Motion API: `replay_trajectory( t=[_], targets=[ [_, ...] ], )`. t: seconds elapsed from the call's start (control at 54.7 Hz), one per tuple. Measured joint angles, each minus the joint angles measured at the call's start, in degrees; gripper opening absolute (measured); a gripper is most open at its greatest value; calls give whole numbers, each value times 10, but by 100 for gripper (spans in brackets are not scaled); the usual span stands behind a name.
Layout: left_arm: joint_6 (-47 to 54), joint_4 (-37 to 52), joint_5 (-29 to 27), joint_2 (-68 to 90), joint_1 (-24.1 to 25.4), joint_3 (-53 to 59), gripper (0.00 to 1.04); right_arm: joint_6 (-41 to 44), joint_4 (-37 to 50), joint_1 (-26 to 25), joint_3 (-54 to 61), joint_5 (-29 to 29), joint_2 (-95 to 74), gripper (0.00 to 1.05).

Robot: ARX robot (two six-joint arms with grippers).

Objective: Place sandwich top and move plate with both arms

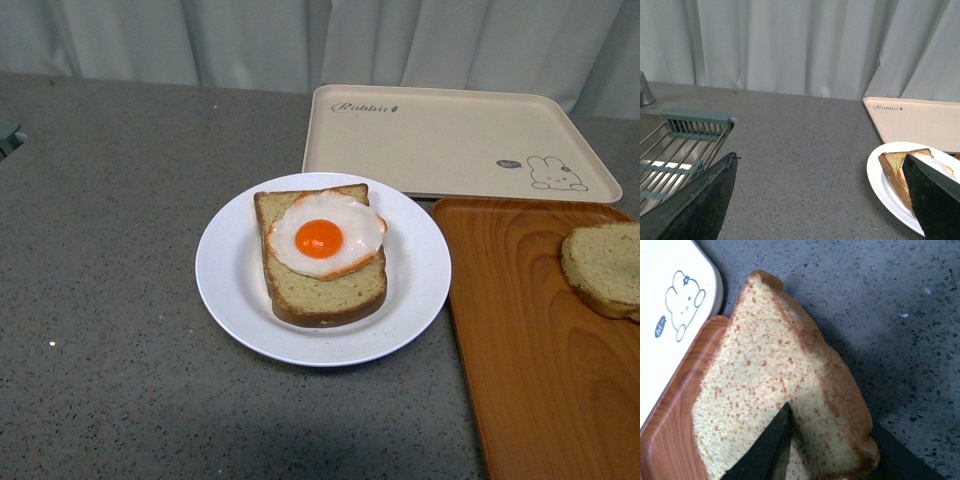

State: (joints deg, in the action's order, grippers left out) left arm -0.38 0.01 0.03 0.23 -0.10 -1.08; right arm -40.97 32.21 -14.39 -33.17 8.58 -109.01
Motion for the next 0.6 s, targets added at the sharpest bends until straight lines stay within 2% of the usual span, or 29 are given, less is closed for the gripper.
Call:
replay_trajectory(
  t=[0.11, 0.238, 0.457, 0.603],
  targets=[
    [0, 0, 0, 0, 0, 0, 98, -1, -7, 5, -10, 11, 19, 18],
    [0, 0, 0, 0, 0, 0, 98, -5, -10, 13, -30, 31, 52, 3],
    [0, 0, 0, 0, 0, 0, 98, -18, 8, 54, -45, 57, 91, 3],
    [0, 0, 0, 0, 0, 0, 98, -53, 39, 123, -59, 67, 114, 3]
  ],
)
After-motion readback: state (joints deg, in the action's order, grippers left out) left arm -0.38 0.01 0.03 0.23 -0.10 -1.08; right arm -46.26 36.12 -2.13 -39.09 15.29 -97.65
